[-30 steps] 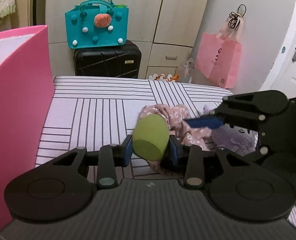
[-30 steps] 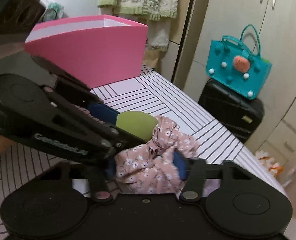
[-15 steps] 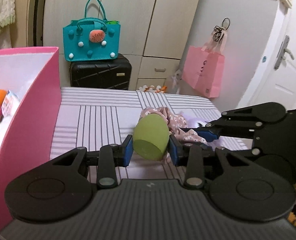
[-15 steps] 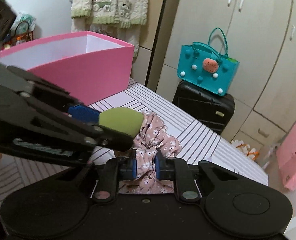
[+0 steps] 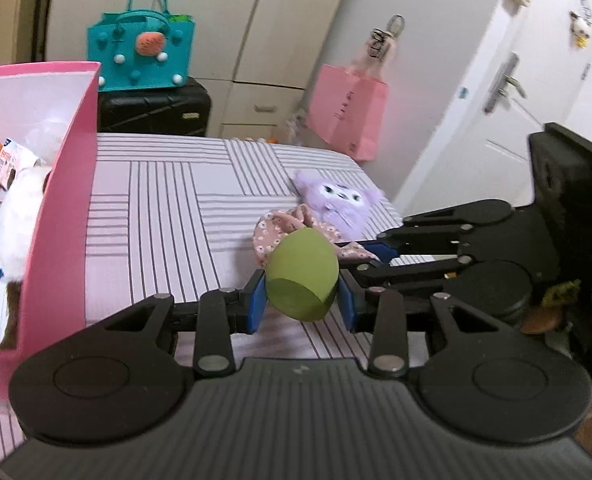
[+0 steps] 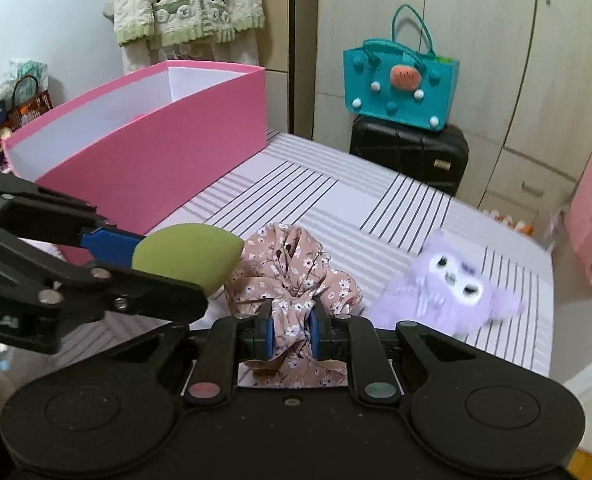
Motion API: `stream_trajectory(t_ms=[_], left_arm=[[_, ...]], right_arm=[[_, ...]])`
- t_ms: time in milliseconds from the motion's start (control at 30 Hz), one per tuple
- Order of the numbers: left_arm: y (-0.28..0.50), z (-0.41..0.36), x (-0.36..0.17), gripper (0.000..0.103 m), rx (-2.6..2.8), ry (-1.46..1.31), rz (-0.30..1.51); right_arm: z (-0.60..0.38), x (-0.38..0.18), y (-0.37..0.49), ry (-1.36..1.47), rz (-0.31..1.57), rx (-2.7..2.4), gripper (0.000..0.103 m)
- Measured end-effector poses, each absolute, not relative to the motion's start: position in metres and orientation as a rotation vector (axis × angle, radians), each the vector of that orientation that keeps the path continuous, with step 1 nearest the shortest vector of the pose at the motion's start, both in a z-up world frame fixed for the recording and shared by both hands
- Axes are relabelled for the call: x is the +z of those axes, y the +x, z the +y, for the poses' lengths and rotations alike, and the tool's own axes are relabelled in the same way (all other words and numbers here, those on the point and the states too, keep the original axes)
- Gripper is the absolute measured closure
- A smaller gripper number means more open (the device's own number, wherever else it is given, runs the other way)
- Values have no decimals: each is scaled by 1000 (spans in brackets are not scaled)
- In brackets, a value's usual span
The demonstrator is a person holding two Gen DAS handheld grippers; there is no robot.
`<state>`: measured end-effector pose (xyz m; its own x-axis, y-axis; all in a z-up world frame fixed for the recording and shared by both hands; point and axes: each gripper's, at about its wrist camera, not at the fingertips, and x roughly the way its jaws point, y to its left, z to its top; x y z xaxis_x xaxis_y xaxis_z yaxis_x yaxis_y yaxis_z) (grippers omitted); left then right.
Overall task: Organize soft objects
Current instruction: 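Carry the green sponge and pink floral cloth toward the pink box with both tools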
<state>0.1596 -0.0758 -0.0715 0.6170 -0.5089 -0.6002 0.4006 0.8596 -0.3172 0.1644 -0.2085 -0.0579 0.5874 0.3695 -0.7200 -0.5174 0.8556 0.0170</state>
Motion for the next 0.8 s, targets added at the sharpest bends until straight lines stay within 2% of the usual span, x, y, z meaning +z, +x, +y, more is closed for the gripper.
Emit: stream_trajectory(t_ms=[433,800], left_arm=[[117,-39,-47,67,-687,-87,829],[102,-6,-17,67,-692,11,889]], right_arm=[[-197,-34,126,-28,909,632,84],[-173,-12,109,4,968,698,84]])
